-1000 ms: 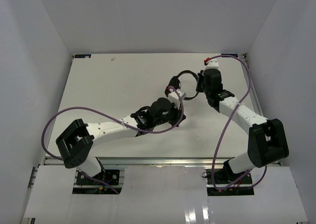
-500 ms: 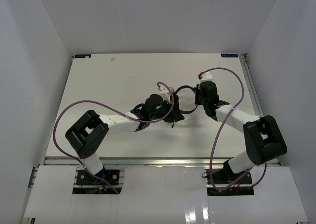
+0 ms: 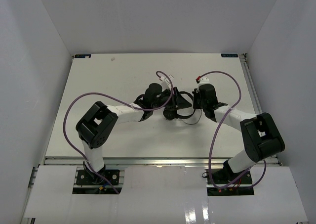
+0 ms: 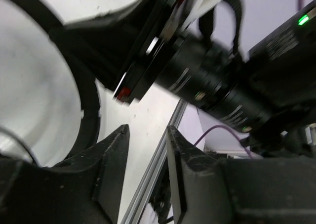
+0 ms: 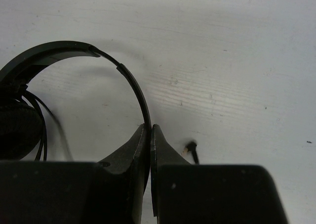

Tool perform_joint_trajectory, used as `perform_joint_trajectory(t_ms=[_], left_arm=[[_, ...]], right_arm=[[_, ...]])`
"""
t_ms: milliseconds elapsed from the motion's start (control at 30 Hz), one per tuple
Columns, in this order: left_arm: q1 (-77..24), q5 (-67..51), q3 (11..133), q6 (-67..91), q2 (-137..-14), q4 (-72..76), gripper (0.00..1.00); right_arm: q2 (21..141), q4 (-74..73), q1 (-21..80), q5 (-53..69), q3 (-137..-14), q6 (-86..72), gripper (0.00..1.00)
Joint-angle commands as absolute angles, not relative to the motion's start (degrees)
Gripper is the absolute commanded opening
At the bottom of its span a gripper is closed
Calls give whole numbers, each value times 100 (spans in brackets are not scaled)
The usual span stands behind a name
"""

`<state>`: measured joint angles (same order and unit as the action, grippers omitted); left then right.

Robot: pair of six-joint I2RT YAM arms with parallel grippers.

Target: Wrap the headphones

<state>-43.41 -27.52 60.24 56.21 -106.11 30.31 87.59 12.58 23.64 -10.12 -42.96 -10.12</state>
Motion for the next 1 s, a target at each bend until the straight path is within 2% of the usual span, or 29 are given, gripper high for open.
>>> perform_joint_trajectory(t_ms=[0,333,500,633,800,967], left_arm=[[-4261,-2980,6567,5822,-10617,3067,50],[-4025,-2592,6469,5530,-10217,2721,53],[-4025,-2322,6733,4603,-9719,1776,59],[-4017,-1989,6655,4033,-9105,1203,64],[-4008,-1431,5903,3447,-7907,738,71],[-3995,-931,5067,3138,-6549,185,73]], right_arm=[[8780,1591,2355,-777,-4289,-1169,8],[8748,1582,2302,-636,-4269,-1230,8],[9016,1588,2256,-809,-4392,-1066,8],[9232,1600,2250,-926,-4525,-963,8],[9443,1694,2211,-1157,-4790,-657,8],[9689,1802,2152,-1259,-5039,-268,10]])
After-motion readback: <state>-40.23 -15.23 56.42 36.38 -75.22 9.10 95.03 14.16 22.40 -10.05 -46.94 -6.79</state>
